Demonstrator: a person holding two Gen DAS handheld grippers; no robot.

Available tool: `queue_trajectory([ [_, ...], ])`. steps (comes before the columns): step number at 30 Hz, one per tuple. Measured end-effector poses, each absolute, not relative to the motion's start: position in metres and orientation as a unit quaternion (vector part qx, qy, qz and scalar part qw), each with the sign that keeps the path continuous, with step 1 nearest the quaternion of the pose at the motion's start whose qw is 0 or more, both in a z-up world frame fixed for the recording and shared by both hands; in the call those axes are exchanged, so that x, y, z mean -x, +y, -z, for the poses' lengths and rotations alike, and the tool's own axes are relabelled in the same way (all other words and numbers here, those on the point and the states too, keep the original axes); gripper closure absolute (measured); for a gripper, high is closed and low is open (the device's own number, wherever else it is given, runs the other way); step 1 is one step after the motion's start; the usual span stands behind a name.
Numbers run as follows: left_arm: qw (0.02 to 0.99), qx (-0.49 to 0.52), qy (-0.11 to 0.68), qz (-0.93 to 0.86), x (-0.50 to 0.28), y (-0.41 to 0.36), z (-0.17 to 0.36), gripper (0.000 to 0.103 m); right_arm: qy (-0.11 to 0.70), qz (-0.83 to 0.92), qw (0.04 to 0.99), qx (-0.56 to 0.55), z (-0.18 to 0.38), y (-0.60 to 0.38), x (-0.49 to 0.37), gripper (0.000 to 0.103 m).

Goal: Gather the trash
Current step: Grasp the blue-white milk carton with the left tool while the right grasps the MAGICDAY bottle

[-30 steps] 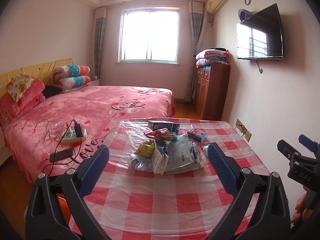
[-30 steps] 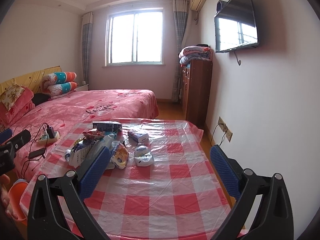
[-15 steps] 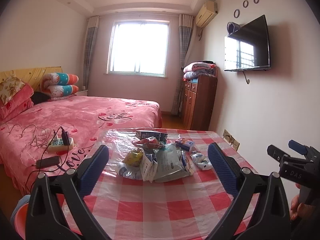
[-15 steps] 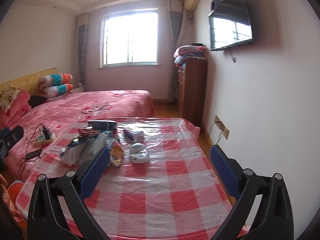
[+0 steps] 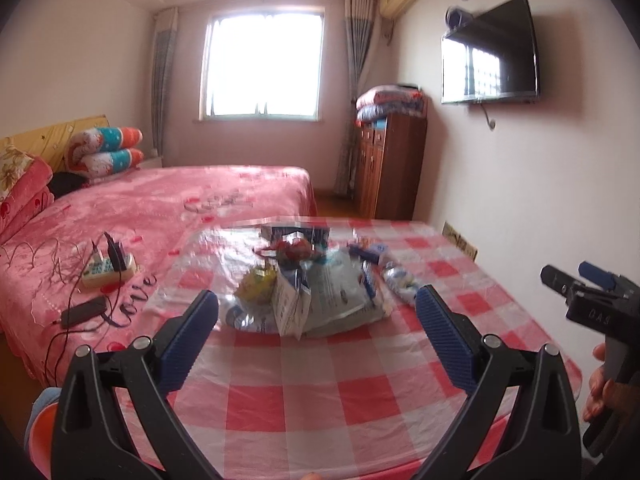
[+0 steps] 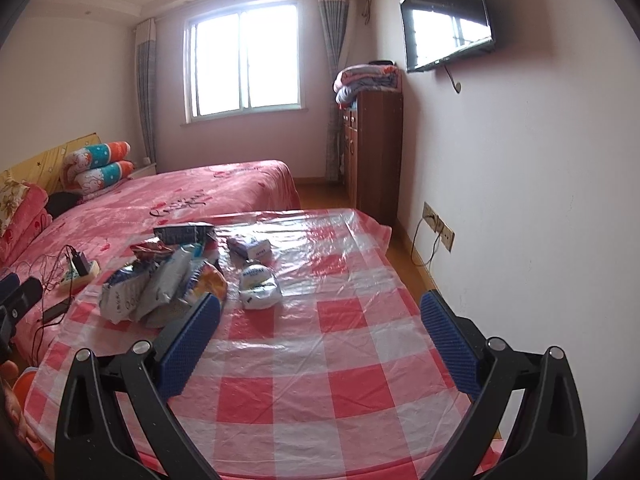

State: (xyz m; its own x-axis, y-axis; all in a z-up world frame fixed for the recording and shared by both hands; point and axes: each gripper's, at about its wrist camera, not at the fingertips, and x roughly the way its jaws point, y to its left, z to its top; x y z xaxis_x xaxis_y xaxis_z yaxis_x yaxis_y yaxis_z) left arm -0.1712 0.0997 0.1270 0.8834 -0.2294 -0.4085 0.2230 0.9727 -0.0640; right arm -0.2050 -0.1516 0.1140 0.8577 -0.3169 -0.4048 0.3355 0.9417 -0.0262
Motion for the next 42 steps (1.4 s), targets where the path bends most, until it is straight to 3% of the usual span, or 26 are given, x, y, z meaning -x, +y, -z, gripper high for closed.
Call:
queue_trajectory([
  [11,0.945,-0.014,0.305,0.117,0.125,0.115,-0.086,0.004,0.284,0.096,0.951,-0.079,-0.077,-0.176,0.168,0.004],
  [20,0.931,0.016,0.343,0.126,0.079,0.117,-0.087,0.006,0.322,0.015,0.936,-0.137,-0.069,-0.185,0.12,0.004],
  [23,0.928,0.016,0.35,0.129,0.061,0.107,-0.087,0.017,0.327,-0.017,0.932,-0.155,-0.072,-0.183,0.099,0.005],
  [27,0.924,0.001,0.365,0.112,0.037,0.095,-0.081,0.024,0.333,-0.052,0.925,-0.177,-0.076,-0.18,0.07,0.006],
  [30,0.923,-0.009,0.37,0.108,0.025,0.089,-0.077,0.028,0.338,-0.063,0.923,-0.173,-0.075,-0.175,0.05,0.023],
  [31,0.921,-0.011,0.375,0.106,0.021,0.086,-0.074,0.034,0.344,-0.06,0.921,-0.173,-0.073,-0.175,0.042,0.026],
  [42,0.914,0.0,0.395,0.09,-0.001,0.089,-0.059,0.057,0.41,-0.011,0.904,-0.12,-0.032,-0.178,-0.029,0.026],
])
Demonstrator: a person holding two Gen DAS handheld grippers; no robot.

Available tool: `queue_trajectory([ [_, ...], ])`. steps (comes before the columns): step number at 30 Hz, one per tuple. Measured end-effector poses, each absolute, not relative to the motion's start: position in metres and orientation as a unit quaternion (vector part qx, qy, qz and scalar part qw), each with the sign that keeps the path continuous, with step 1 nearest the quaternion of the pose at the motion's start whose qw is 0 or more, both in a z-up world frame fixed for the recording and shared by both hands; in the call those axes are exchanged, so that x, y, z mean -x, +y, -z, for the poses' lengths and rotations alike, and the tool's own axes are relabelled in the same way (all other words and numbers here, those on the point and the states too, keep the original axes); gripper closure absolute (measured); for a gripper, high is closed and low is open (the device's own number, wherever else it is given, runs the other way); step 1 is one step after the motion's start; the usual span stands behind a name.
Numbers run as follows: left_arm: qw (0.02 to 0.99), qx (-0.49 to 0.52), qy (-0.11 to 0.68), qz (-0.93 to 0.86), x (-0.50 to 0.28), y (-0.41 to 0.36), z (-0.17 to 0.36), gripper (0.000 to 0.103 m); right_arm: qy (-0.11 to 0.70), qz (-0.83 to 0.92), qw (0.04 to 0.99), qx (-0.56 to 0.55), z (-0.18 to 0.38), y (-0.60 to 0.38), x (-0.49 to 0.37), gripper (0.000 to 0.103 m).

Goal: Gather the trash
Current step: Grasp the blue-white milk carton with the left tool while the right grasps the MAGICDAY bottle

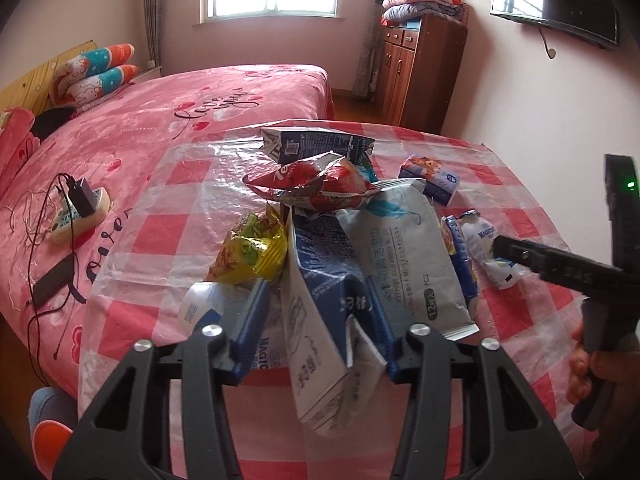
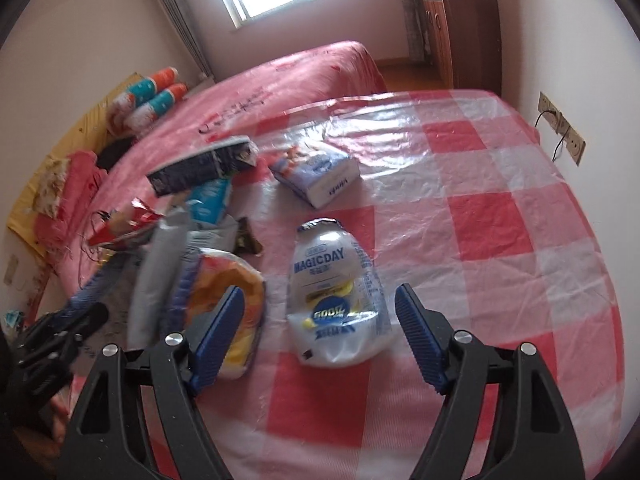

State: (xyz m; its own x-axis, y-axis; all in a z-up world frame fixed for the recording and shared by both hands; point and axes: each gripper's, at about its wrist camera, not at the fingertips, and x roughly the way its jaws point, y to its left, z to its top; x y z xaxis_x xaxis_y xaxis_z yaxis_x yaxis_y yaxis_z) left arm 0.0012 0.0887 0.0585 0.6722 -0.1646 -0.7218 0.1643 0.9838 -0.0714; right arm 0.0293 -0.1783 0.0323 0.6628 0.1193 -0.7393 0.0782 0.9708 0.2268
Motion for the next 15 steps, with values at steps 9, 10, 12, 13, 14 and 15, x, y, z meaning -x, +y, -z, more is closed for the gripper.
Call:
queue_trajectory([
  [9,0.914,0.015,0.396,0.088,0.0,0.093,-0.058,0.068,0.418,0.018,0.906,-0.063,-0.022,-0.168,-0.035,0.044],
  [10,0.915,0.013,0.394,0.082,0.001,0.094,-0.058,0.072,0.417,0.018,0.907,-0.062,-0.021,-0.167,-0.035,0.044],
  [12,0.915,0.021,0.394,0.083,0.003,0.098,-0.059,0.074,0.412,0.021,0.909,-0.061,-0.022,-0.166,-0.034,0.046],
  [13,0.915,0.028,0.394,0.084,0.005,0.101,-0.059,0.075,0.408,0.024,0.911,-0.061,-0.023,-0.167,-0.03,0.056],
  [14,0.914,0.034,0.394,0.086,0.006,0.104,-0.059,0.075,0.404,0.024,0.912,-0.065,-0.025,-0.168,-0.029,0.066],
  [15,0.914,0.038,0.393,0.087,0.009,0.106,-0.06,0.075,0.404,0.024,0.912,-0.069,-0.026,-0.169,-0.026,0.069],
])
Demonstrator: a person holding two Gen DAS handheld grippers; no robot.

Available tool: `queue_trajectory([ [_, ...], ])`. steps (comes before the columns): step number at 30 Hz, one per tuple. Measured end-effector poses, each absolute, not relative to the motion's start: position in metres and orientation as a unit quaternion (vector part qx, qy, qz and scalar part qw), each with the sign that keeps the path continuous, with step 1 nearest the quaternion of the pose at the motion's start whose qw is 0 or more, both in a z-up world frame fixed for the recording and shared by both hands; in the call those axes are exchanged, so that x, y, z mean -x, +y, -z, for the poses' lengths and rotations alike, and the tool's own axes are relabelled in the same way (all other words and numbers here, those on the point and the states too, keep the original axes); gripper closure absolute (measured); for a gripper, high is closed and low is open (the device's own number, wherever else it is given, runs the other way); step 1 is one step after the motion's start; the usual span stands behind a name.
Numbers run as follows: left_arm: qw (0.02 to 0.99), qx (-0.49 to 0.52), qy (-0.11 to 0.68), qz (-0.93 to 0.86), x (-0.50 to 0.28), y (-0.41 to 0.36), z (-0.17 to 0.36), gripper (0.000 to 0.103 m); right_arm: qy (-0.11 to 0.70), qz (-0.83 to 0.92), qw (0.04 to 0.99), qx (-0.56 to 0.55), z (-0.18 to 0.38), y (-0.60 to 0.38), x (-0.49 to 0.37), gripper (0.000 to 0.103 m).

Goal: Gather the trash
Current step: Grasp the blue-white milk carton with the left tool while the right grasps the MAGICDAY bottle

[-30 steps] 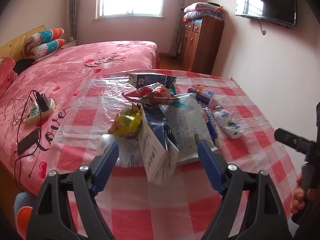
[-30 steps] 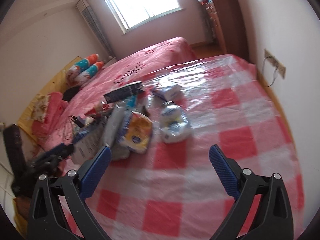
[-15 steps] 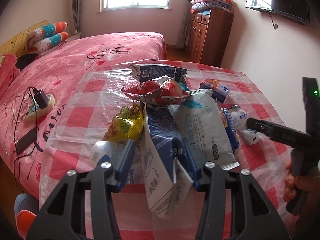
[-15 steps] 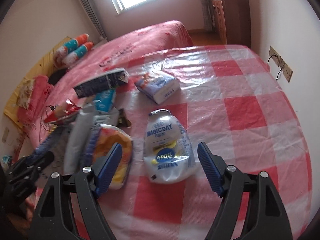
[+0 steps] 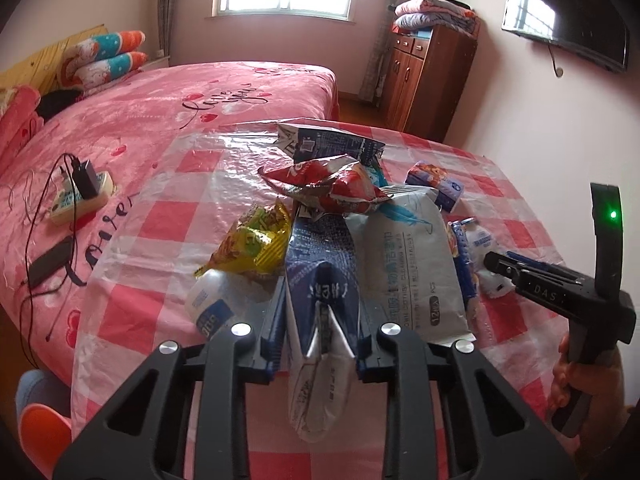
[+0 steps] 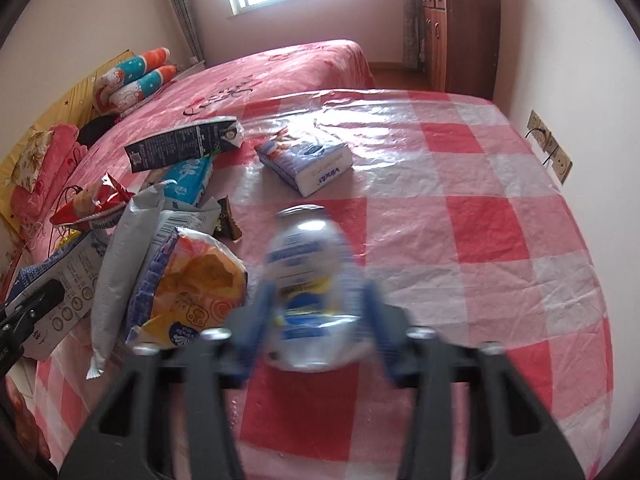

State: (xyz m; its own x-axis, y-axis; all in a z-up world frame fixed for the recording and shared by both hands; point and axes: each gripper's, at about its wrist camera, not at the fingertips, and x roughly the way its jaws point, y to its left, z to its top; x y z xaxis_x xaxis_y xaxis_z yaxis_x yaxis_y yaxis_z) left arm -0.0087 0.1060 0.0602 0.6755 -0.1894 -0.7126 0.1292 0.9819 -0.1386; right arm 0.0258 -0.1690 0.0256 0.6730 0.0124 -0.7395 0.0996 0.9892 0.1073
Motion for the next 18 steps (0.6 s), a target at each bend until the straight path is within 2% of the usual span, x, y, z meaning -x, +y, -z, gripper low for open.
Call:
queue_trajectory([
  [5,0.916,0.051,0.386,0.095,0.024,0.115,-0.065,0.076,0.397,0.017,0.914,-0.079,-0.029,-0.17,-0.013,0.078],
  [8,0.918,0.06,0.379,0.101,0.037,0.122,-0.071,0.076,0.396,0.012,0.914,-0.085,-0.031,-0.17,-0.002,0.08],
  [15,0.919,0.075,0.367,0.12,0.068,0.135,-0.084,0.076,0.421,0.004,0.905,-0.066,-0.029,-0.159,0.025,0.077],
  [16,0.919,0.075,0.367,0.121,0.071,0.136,-0.085,0.076,0.422,0.002,0.904,-0.064,-0.028,-0.157,0.028,0.067],
  [17,0.919,0.076,0.367,0.123,0.075,0.137,-0.085,0.076,0.419,-0.002,0.906,-0.066,-0.029,-0.155,0.032,0.046],
  [18,0.918,0.077,0.368,0.125,0.078,0.138,-0.085,0.076,0.415,-0.001,0.907,-0.067,-0.029,-0.153,0.035,0.035],
])
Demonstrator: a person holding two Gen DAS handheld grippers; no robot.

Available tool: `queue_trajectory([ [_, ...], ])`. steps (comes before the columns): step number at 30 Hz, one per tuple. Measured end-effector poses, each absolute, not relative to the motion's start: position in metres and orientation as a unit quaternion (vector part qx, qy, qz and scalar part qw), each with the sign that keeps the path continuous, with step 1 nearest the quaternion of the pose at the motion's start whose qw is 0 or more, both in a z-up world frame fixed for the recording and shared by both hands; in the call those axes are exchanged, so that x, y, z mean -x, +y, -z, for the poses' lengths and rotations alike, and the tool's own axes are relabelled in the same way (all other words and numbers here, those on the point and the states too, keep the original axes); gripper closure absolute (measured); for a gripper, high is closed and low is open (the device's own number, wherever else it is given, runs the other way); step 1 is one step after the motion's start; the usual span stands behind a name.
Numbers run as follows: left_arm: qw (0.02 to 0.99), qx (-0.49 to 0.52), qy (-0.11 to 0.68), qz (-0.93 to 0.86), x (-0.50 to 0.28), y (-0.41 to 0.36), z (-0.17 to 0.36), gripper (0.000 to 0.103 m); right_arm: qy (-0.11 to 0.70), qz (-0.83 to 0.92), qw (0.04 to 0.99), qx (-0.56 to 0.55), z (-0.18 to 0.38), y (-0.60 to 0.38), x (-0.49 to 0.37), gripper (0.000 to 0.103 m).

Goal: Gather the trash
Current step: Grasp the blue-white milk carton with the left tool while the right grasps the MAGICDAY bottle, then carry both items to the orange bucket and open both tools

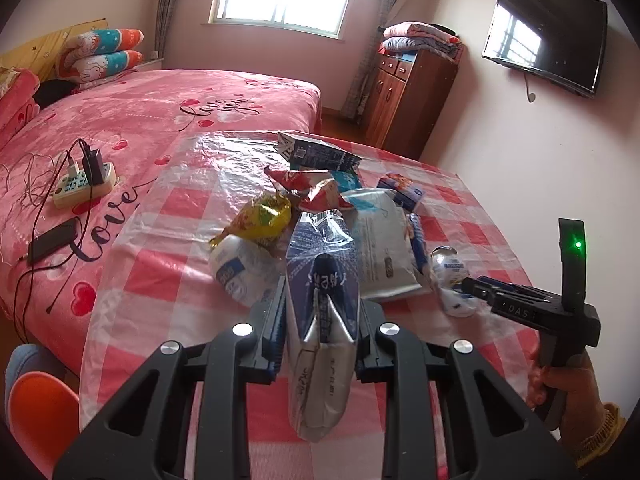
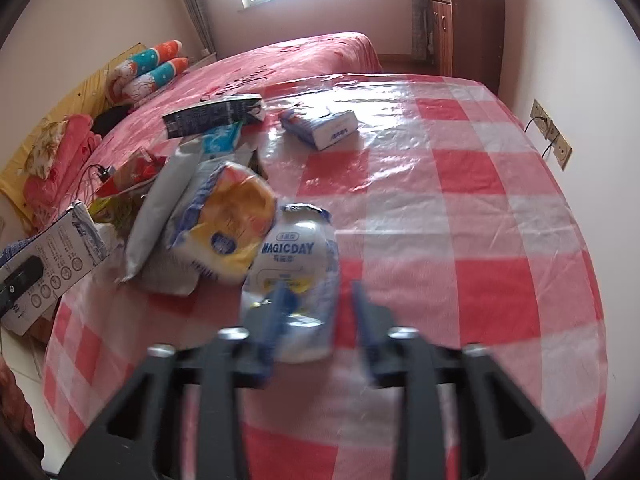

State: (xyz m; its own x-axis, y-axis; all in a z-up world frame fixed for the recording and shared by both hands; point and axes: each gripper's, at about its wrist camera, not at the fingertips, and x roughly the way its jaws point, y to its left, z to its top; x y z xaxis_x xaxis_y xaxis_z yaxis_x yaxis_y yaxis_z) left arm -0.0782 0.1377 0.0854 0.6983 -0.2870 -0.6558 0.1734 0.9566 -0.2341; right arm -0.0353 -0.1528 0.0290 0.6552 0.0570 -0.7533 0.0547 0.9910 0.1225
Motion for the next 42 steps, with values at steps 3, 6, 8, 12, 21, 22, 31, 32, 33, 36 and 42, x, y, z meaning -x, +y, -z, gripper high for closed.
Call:
queue_trajectory([
  [3,0.918,0.076,0.368,0.129,0.088,0.139,-0.086,0.076,0.418,0.001,0.907,-0.05,-0.024,-0.142,0.034,0.018],
  [6,0.917,0.079,0.367,0.133,0.097,0.141,-0.087,0.076,0.421,0.002,0.906,-0.044,-0.017,-0.134,0.03,0.018],
  [8,0.917,0.078,0.367,0.134,0.103,0.143,-0.087,0.076,0.421,0.019,0.906,-0.027,-0.013,-0.127,0.025,0.018],
  [12,0.917,0.077,0.367,0.133,0.113,0.151,-0.087,0.076,0.418,0.045,0.907,-0.007,-0.013,-0.124,0.023,0.04],
  [21,0.916,0.09,0.374,0.118,0.135,0.178,-0.075,0.076,0.417,0.027,0.908,-0.023,-0.016,-0.125,0.05,0.041],
  [22,0.915,0.092,0.374,0.117,0.136,0.182,-0.074,0.076,0.415,0.024,0.909,-0.025,-0.018,-0.123,0.054,0.041],
  [31,0.921,0.119,0.36,0.087,0.162,0.23,-0.077,0.076,0.383,-0.106,0.917,-0.037,-0.065,-0.042,0.087,0.04],
  [32,0.922,0.121,0.358,0.08,0.167,0.236,-0.079,0.076,0.381,-0.13,0.915,-0.037,-0.07,-0.028,0.088,0.04],
  [33,0.924,0.122,0.356,0.074,0.171,0.243,-0.08,0.076,0.378,-0.154,0.912,-0.034,-0.075,-0.011,0.089,0.04],
  [36,0.927,0.125,0.35,0.045,0.188,0.268,-0.084,0.076,0.372,-0.242,0.896,-0.014,-0.089,0.05,0.094,0.04],
  [42,0.924,0.141,0.354,-0.037,0.223,0.331,-0.076,0.076,0.373,-0.39,0.841,0.046,-0.086,0.175,0.109,0.04],
])
